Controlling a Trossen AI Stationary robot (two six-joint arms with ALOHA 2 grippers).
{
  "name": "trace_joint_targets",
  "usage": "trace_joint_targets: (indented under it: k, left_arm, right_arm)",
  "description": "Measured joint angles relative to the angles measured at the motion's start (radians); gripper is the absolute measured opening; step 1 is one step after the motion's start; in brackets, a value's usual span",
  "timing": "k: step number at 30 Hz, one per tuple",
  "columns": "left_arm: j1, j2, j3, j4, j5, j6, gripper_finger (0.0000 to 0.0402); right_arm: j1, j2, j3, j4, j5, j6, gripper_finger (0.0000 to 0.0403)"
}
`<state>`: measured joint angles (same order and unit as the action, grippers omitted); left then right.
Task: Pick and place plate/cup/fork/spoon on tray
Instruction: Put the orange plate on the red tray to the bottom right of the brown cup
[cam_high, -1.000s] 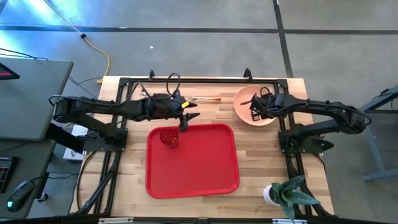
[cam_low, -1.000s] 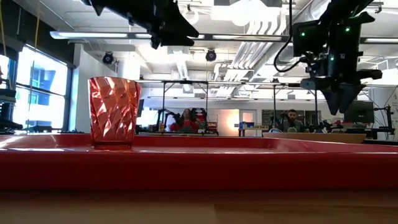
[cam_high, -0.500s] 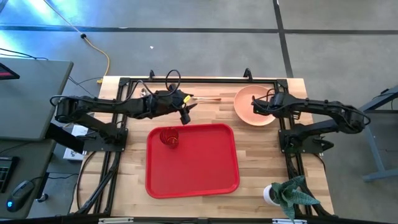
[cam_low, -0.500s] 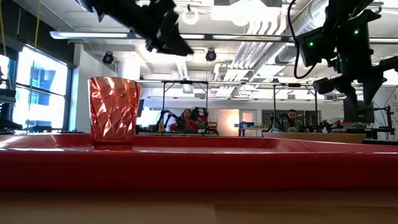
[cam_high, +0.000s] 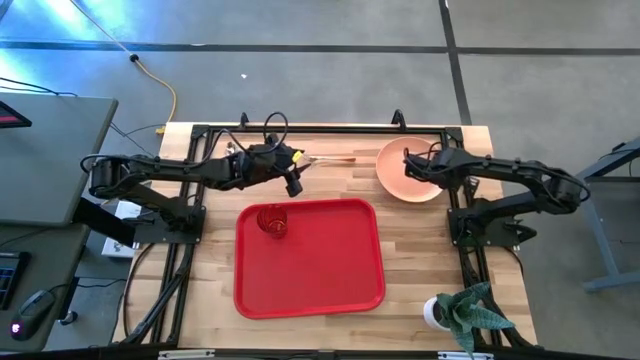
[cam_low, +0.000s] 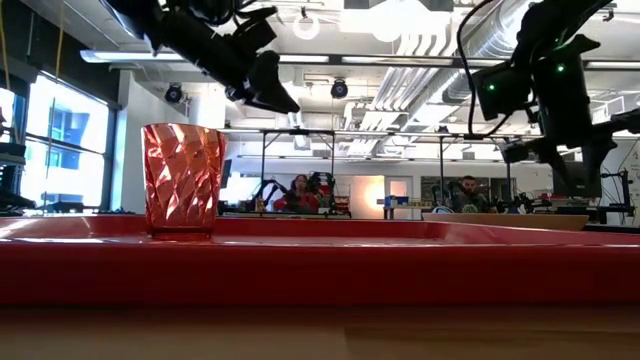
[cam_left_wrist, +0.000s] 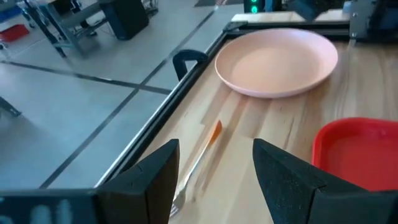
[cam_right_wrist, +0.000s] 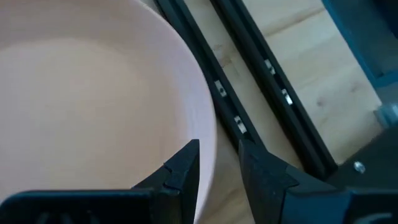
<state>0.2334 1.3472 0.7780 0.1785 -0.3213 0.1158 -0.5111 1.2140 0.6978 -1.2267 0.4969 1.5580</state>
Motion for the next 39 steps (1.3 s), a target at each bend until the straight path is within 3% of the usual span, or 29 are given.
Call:
trace_joint_targets:
  k: [10,18,39]
  left_arm:
    - [0.002,0.000,0.000,0.004,0.032,0.011,0.0195]
    - [-0.003,0.000,0.000,-0.001,0.032,0.002,0.0195]
    - [-0.005,0.000,0.000,0.057,0.027,0.036,0.0195]
  right_arm:
    - [-0.074,0.110,-0.009,0.038,-0.074,-0.140,0.0082]
    - [-0.228,0.205,-0.096,0.287,-0.162,-0.319,0.0080]
    - [-0.204,0.015,-0.152,0.379,-0.179,-0.362,0.0080]
